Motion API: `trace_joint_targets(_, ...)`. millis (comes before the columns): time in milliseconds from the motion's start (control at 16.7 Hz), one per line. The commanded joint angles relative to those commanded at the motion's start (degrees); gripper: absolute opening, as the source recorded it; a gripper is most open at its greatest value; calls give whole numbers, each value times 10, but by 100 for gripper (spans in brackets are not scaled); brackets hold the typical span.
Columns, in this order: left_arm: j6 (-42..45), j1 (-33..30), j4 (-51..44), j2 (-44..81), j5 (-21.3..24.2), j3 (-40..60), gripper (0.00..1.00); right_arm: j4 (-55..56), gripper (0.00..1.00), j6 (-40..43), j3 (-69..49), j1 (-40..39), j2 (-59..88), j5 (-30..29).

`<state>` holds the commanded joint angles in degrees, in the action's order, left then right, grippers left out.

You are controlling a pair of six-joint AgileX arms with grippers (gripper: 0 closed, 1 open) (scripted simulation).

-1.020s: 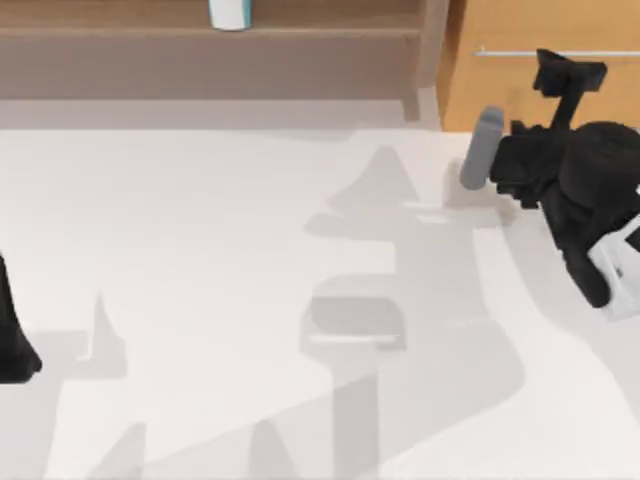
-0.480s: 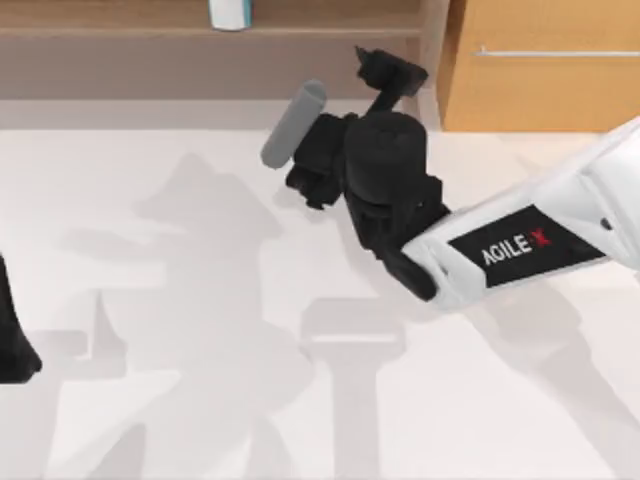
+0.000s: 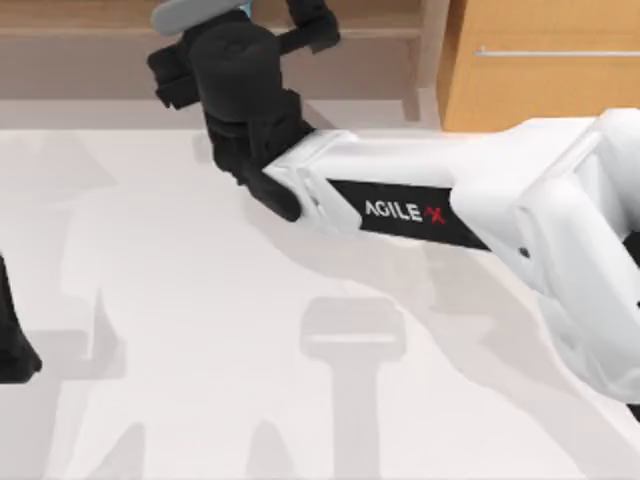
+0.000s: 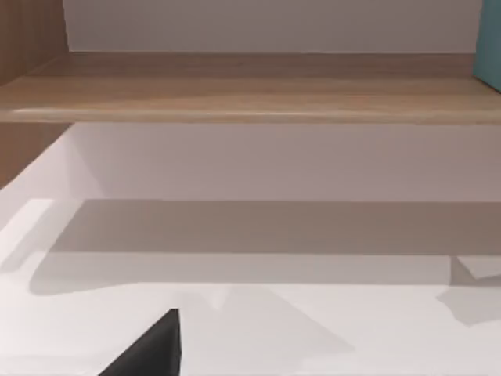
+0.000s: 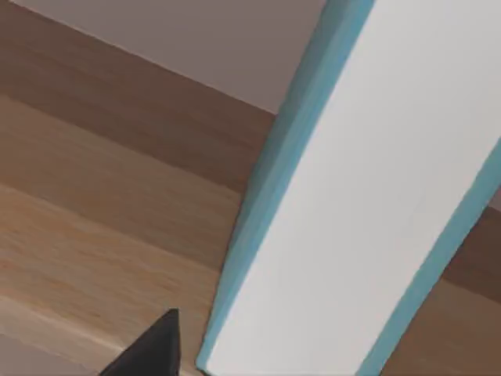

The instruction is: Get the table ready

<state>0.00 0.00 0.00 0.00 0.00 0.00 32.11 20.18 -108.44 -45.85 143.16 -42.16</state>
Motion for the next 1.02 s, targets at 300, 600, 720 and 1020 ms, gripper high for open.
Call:
trace_joint_targets(300, 0, 0, 0, 0, 0, 0, 100, -93, 100, -153, -173, -9, 54, -55)
trace_joint_targets(600, 0, 0, 0, 0, 0, 0, 100, -117, 100, -194, -217, -10, 69, -69)
trace_joint_targets(720, 0, 0, 0, 0, 0, 0, 100, -117, 100, -194, -217, -10, 69, -69)
trace_joint_targets(1020, 0, 0, 0, 0, 0, 0, 100, -138, 100, -194, -256, -4, 92, -62)
